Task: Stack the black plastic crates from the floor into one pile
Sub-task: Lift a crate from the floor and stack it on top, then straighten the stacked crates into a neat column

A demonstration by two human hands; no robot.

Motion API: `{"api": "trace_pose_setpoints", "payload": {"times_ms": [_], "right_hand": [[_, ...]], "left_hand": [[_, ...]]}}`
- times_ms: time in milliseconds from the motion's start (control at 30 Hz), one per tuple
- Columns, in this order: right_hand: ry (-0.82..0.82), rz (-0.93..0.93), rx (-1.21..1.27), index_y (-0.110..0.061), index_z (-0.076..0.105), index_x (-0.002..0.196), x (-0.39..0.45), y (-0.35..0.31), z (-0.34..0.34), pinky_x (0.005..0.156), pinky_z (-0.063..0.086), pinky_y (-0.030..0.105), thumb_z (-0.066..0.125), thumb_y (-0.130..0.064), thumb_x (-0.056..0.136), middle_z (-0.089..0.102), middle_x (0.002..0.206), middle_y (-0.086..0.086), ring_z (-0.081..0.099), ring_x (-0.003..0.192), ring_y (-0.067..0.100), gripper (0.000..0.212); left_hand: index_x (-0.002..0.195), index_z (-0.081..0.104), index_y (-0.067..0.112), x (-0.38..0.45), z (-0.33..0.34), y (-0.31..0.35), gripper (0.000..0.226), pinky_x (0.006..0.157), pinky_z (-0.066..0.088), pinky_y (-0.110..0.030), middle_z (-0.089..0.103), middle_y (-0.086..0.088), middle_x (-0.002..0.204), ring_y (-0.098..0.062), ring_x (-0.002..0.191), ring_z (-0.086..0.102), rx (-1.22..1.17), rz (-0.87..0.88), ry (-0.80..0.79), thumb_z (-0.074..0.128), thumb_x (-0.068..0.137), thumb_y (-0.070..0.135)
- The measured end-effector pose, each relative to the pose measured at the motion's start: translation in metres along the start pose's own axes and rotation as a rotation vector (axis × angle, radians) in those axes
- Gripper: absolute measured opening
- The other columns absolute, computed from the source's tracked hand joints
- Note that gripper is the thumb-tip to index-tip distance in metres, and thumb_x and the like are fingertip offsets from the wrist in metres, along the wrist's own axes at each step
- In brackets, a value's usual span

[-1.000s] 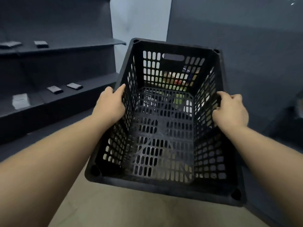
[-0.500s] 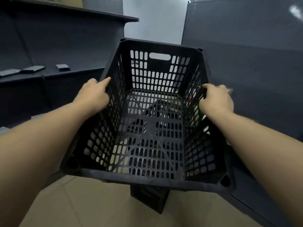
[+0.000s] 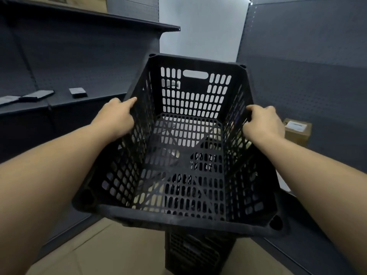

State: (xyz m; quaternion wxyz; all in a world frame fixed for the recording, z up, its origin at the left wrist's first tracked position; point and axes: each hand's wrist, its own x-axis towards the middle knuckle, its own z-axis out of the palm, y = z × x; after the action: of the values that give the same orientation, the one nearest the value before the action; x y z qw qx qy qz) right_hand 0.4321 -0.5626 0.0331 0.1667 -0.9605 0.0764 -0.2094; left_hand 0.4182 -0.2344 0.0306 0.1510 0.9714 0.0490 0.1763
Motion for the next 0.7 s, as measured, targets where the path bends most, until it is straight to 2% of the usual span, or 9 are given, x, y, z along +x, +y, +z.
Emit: {"api": "trace_pose_setpoints", "payload": {"times_ms": [200,400,567,700], "right_hand": [[0.012,0.122,-0.04,-0.023,0.052,0.131,0.028,-0.004,0.018,0.071,0.043,0.035,0.051,-0.014,0.086,0.043,0.126,0.016,0.056,0.097,0.038,0.046],[0.079,0.278,-0.104,-0.022,0.048,0.136,0.038,-0.003,0.021,0.082,0.046,0.04,0.051,-0.013,0.085,0.042,0.131,0.017,0.054,0.105,0.038,0.053],[0.116,0.409,-0.152,-0.021,0.05,0.132,0.03,0.008,0.014,0.083,0.048,0.041,0.048,-0.011,0.082,0.042,0.128,0.018,0.056,0.099,0.039,0.051],[0.107,0.479,-0.174,-0.022,0.052,0.13,0.023,0.028,0.009,0.072,0.045,0.035,0.047,-0.01,0.082,0.042,0.128,0.018,0.055,0.084,0.033,0.049]], "left_hand": [[0.149,0.028,0.029,0.072,0.028,0.003,0.062,0.099,0.039,-0.042,0.041,-0.018,0.133,-0.038,0.12,0.043,-0.003,0.115,-0.053,0.034,0.089,0.013],[0.149,0.027,0.029,0.135,0.054,0.022,0.061,0.1,0.038,-0.043,0.041,-0.021,0.132,-0.041,0.122,0.041,-0.035,0.28,-0.124,0.034,0.091,0.014],[0.149,0.028,0.028,0.165,0.079,0.051,0.063,0.103,0.038,-0.043,0.043,-0.025,0.133,-0.043,0.123,0.041,-0.075,0.42,-0.192,0.035,0.089,0.009],[0.15,0.027,0.027,0.17,0.103,0.077,0.065,0.101,0.037,-0.041,0.039,-0.023,0.139,-0.041,0.125,0.041,-0.113,0.47,-0.255,0.034,0.089,0.006]]}}
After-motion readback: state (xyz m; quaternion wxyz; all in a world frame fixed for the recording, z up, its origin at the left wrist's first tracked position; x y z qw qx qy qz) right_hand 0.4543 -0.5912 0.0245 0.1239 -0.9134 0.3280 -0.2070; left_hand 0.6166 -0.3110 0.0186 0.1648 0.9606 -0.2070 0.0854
